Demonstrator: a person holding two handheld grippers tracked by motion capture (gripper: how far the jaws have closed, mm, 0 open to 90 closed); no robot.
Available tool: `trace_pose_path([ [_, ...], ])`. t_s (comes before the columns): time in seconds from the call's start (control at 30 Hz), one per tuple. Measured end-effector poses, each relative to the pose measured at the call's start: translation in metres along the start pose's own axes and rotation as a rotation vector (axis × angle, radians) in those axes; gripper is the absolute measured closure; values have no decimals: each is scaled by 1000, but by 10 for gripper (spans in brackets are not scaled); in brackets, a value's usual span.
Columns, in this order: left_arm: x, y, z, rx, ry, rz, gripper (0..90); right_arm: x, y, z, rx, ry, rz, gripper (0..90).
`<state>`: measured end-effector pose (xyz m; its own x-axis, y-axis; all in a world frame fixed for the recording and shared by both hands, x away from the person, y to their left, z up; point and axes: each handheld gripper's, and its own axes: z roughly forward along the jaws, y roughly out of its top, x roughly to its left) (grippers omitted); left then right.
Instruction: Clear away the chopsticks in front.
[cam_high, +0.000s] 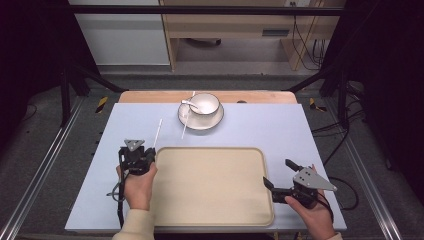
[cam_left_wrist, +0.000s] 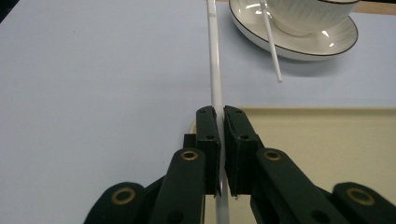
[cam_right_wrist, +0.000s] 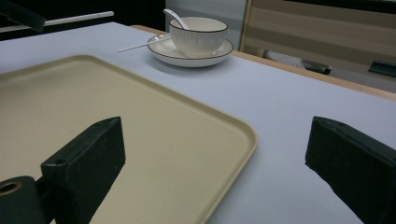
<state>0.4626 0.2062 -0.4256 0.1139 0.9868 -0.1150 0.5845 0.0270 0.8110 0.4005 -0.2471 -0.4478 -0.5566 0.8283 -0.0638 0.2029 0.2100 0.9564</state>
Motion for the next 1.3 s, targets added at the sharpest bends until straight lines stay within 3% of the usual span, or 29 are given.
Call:
trace_pose_path([
  [0.13, -9, -11, -7, -10, -3, 27, 845, -3, -1, -1, -3, -8, 10, 44],
  [0.27, -15, -17, -13, -17, -12, 21, 844, -4, -1, -2, -7, -9, 12, 44],
  [0.67, -24, -43, -27, 1, -17, -16, 844, -4, -1, -2, -3, -7, 8, 44],
  [1.3, -27, -69, -37, 37, -17, -60, 844, -3, 0, -1, 2, 3, 7, 46],
])
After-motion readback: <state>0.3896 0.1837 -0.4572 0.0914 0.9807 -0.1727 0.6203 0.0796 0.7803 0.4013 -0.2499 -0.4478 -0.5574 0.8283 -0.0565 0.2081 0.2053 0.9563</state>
